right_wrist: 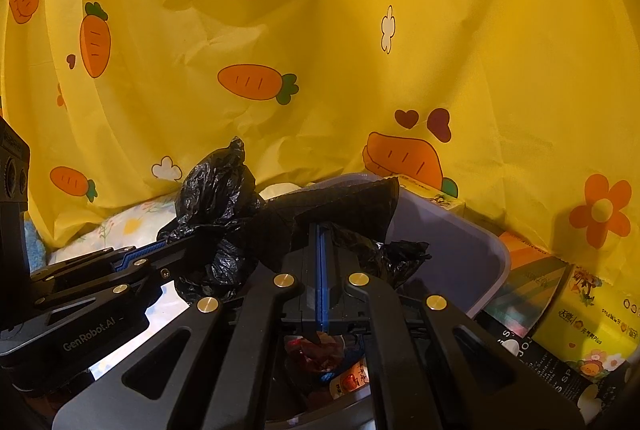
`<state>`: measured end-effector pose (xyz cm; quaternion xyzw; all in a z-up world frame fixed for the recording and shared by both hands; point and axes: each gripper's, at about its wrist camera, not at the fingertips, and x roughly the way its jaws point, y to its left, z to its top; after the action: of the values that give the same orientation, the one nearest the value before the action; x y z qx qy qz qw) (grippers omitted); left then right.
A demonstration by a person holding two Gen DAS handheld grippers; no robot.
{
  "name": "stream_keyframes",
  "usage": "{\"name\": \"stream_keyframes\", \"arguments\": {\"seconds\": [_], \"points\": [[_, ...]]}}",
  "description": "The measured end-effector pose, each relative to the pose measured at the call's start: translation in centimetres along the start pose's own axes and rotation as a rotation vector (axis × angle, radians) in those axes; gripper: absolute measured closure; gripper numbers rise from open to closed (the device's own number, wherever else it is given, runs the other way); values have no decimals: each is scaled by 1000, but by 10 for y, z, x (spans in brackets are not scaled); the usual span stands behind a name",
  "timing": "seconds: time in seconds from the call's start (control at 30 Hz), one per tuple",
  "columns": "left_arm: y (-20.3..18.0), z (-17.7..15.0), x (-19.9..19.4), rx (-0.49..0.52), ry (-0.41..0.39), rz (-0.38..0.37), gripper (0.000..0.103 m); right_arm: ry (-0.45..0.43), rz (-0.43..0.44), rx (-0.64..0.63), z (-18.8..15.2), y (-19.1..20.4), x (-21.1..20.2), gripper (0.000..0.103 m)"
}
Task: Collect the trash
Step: 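Open both tools to drop the black bags into the bin, then move both tools back toward the remaining cup and wrappers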
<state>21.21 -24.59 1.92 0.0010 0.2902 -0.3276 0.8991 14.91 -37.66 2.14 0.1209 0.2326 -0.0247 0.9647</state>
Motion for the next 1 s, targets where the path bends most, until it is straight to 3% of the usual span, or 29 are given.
{"name": "stream_keyframes", "arguments": {"seconds": [0.27, 0.37, 0.43, 0.5, 0.57, 0.77, 1.0], "points": [[1, -2, 5, -5, 11, -10, 89, 10, -6, 9, -1, -2, 4, 102], [2, -3, 6, -10, 12, -13, 83, 12, -9, 12, -1, -3, 4, 100], [2, -3, 6, -10, 12, -15, 75, 14, -10, 16, -1, -3, 4, 89], [2, -3, 5, -8, 1, -4, 57, 11, -8, 21, -1, -4, 4, 64], [4, -4, 1, -16, -16, 7, 44, 6, -13, 28, -2, -6, 4, 60], [17, -9, -17, -40, -62, 77, 19, -2, -23, 47, -2, -10, 0, 50], [40, -19, -52, -64, -111, 221, 11, -31, -44, 35, -4, 2, -10, 25]]}}
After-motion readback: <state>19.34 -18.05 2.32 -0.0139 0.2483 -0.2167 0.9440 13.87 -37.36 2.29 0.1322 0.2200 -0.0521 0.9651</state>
